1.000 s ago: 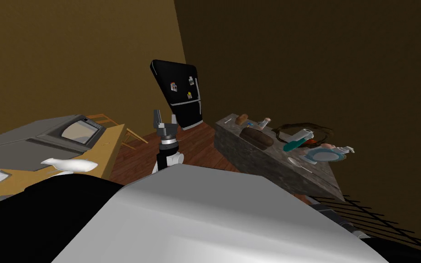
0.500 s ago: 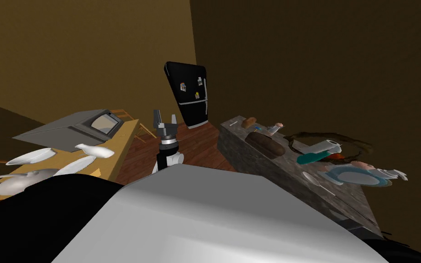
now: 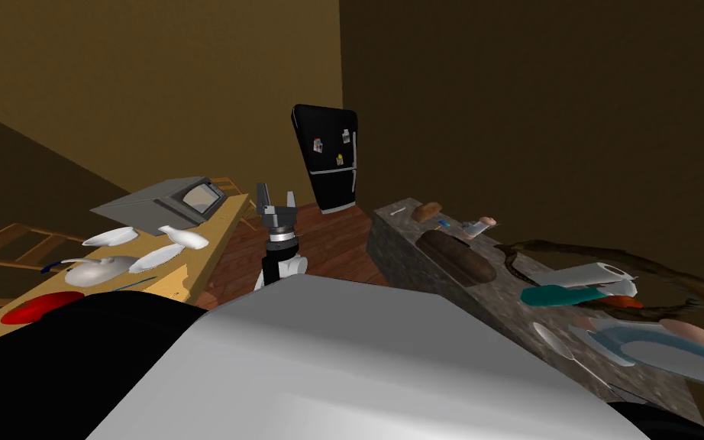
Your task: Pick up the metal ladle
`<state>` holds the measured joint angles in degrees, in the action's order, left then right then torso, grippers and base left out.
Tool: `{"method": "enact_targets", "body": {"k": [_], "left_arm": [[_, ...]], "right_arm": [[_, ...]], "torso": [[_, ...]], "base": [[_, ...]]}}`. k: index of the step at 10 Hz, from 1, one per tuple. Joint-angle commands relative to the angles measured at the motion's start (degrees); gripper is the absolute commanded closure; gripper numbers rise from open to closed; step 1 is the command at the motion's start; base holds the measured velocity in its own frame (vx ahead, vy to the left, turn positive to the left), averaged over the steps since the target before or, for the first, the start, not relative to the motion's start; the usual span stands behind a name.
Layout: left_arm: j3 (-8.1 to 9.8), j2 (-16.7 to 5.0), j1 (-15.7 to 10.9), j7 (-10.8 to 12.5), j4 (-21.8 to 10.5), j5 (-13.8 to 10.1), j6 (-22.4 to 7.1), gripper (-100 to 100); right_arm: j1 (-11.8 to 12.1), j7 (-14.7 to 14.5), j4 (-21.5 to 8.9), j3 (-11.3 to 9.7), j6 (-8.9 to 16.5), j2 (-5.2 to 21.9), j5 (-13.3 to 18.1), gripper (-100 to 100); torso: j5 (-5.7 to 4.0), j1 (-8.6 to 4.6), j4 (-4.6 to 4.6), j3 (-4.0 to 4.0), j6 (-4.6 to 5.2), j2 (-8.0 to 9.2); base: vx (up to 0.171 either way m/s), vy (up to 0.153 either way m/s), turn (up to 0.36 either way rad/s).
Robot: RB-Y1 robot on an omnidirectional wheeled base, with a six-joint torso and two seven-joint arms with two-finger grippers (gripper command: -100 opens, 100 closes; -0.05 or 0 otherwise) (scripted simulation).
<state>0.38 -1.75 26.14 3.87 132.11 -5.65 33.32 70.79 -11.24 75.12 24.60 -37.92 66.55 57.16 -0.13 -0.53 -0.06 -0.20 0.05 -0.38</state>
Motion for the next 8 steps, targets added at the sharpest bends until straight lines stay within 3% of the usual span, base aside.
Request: {"method": "enact_targets", "body": {"k": [1,4,6,7,8], "left_arm": [[0.00,0.0,0.0,0.0,0.0,0.0,0.0,0],[0.00,0.0,0.0,0.0,0.0,0.0,0.0,0],[0.01,0.0,0.0,0.0,0.0,0.0,0.0,0],[0.01,0.0,0.0,0.0,0.0,0.0,0.0,0],[0.01,0.0,0.0,0.0,0.0,0.0,0.0,0]], "right_arm": [[-0.5,-0.7,-1.7,-0.4,-0.1,0.2,1.1,-100],[-0.4,-1.5,-5.3,-1.5,-0.7,1.7,4.6,-100],[-1.0,-1.9,-6.6,-4.5,-1.5,1.1,6.8,-100],[-1.2,-2.1,-6.8,-3.7,-1.2,1.2,6.2,-100],[-1.2,-2.3,-6.9,-3.8,-1.4,1.1,6.3,0]], "torso": [[0.00,0.00,0.00,0.00,0.00,0.00],[0.00,0.02,0.02,0.04,0.03,0.06],[-0.05,-0.15,0.00,-0.02,0.02,-0.04],[-0.07,-0.24,-0.01,-0.04,0.07,-0.07],[-0.02,0.04,0.01,0.03,0.07,0.06]], "base": [[0.055,-0.069,0.106],[0.055,-0.092,0.150],[0.094,-0.155,0.155],[0.042,-0.079,0.024],[0.008,-0.015,0.002]]}}
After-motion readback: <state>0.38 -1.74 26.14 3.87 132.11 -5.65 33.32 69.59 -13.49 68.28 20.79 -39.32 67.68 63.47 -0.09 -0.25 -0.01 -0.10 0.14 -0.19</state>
